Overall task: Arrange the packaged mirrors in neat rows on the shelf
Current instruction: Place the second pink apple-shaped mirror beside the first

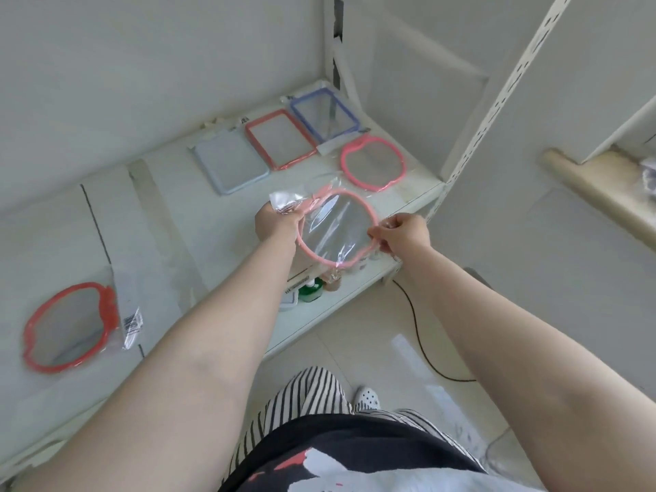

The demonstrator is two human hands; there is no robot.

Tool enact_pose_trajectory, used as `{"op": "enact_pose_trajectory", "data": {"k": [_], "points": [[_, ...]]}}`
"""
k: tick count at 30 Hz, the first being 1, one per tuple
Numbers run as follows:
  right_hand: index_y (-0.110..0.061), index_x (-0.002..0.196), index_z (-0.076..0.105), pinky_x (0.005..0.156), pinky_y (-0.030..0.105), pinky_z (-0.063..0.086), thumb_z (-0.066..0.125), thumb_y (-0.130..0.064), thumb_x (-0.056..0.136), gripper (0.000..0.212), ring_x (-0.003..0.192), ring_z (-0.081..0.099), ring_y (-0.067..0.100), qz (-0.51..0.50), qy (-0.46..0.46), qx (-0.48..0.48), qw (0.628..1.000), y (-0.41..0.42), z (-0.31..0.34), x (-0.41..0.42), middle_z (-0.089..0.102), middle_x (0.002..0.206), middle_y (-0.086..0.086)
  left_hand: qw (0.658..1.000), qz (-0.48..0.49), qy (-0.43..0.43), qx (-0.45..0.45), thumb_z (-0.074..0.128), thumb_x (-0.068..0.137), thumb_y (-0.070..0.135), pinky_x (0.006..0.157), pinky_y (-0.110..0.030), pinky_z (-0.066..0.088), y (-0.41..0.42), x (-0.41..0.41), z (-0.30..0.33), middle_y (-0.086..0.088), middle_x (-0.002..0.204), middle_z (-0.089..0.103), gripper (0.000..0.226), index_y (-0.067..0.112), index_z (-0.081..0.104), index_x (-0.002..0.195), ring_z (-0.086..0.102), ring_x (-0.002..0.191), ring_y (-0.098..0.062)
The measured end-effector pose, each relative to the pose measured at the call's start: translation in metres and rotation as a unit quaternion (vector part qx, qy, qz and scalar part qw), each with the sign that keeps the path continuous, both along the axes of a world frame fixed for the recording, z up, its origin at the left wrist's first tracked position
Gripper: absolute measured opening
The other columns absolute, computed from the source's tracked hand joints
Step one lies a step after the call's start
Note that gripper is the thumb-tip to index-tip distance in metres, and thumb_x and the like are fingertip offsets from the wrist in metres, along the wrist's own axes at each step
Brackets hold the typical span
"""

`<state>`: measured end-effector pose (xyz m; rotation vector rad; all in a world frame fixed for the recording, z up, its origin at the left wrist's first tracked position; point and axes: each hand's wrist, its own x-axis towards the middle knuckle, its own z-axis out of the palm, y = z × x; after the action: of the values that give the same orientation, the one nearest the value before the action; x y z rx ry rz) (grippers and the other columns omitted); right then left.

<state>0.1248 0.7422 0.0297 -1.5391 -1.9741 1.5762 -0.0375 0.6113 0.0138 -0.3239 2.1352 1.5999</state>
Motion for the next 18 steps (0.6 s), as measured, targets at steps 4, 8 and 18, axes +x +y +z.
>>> {"op": "enact_pose_trajectory", "data": {"k": [4, 8, 18], "points": [[-0.014, 0.064, 0.053, 0.068, 0.035, 0.059, 0.077, -0.009, 0.070, 0.026, 0.053, 0.062, 0.021, 0.020, 0.005, -0.016, 1.000, 0.017, -0.005, -0.032, 0.063, 0.059, 0.004, 0.998, 0.004, 0.035, -0.051, 0.083, 0.065, 0.021, 0.093, -0.037, 0.055, 0.012, -0.031, -0.007, -0.006, 0.118, 0.068, 0.061, 0.012, 0.060, 0.120, 0.068, 0.104, -0.024], [-0.015, 0.067, 0.053, 0.076, 0.041, 0.058, 0.076, -0.009, 0.072, 0.024, 0.052, 0.061, 0.020, 0.031, 0.004, -0.020, 0.999, 0.033, -0.012, -0.066, 0.063, 0.063, 0.006, 0.990, -0.017, 0.083, -0.117, 0.078, 0.069, 0.025, 0.096, -0.028, 0.050, 0.028, -0.062, -0.014, -0.005, 0.124, 0.064, 0.059, 0.011, 0.056, 0.122, 0.063, 0.111, -0.022], [-0.014, 0.068, 0.051, 0.065, 0.033, 0.058, 0.072, -0.004, 0.075, 0.025, 0.051, 0.062, 0.020, 0.019, -0.017, -0.023, 0.999, 0.060, -0.035, -0.110, 0.065, 0.071, 0.009, 0.970, -0.080, 0.131, -0.191, 0.075, 0.076, 0.024, 0.075, -0.027, 0.042, 0.061, -0.103, -0.026, -0.013, 0.117, 0.063, 0.055, 0.007, 0.041, 0.116, 0.064, 0.104, -0.030]]}}
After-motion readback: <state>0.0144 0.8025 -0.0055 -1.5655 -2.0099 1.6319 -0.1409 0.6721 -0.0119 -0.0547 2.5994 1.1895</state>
